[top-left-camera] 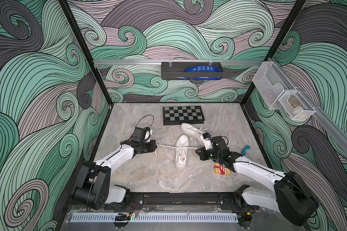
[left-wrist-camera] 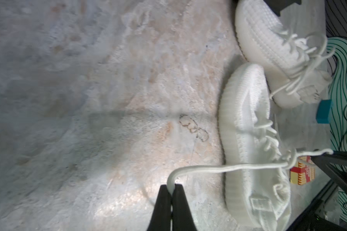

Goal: Tie the shoes
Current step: Tie the shoelace on the shoe.

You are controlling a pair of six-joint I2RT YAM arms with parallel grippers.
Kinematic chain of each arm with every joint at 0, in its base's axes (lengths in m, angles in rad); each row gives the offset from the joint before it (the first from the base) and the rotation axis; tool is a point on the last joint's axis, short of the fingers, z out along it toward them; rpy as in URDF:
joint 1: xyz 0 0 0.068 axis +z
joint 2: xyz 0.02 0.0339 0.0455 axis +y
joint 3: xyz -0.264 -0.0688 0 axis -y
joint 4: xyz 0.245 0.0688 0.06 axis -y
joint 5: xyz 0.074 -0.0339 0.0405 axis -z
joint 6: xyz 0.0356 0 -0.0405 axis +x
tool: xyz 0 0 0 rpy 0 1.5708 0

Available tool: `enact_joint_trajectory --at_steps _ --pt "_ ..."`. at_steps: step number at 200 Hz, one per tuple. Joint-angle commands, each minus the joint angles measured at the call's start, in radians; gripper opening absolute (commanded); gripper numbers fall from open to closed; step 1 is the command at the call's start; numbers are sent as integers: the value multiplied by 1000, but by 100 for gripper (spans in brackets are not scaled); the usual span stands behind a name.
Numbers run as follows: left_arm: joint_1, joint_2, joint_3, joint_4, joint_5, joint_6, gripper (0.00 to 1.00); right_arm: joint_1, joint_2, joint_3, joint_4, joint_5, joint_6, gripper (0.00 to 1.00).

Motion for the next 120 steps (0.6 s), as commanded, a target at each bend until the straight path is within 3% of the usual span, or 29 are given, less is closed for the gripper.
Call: enact_joint_trajectory --at_steps 1,92,120 --pt "49 -1 -16 -32 -64 -45 0 -40 -26 -9 -126 105 105 0" --pt "422 -46 -101 17 -62 -146 0 -159 -30 -59 -188 128 161 0" --pt "457 -66 -123 10 -82 -137 0 -164 -30 -57 -188 124 157 0"
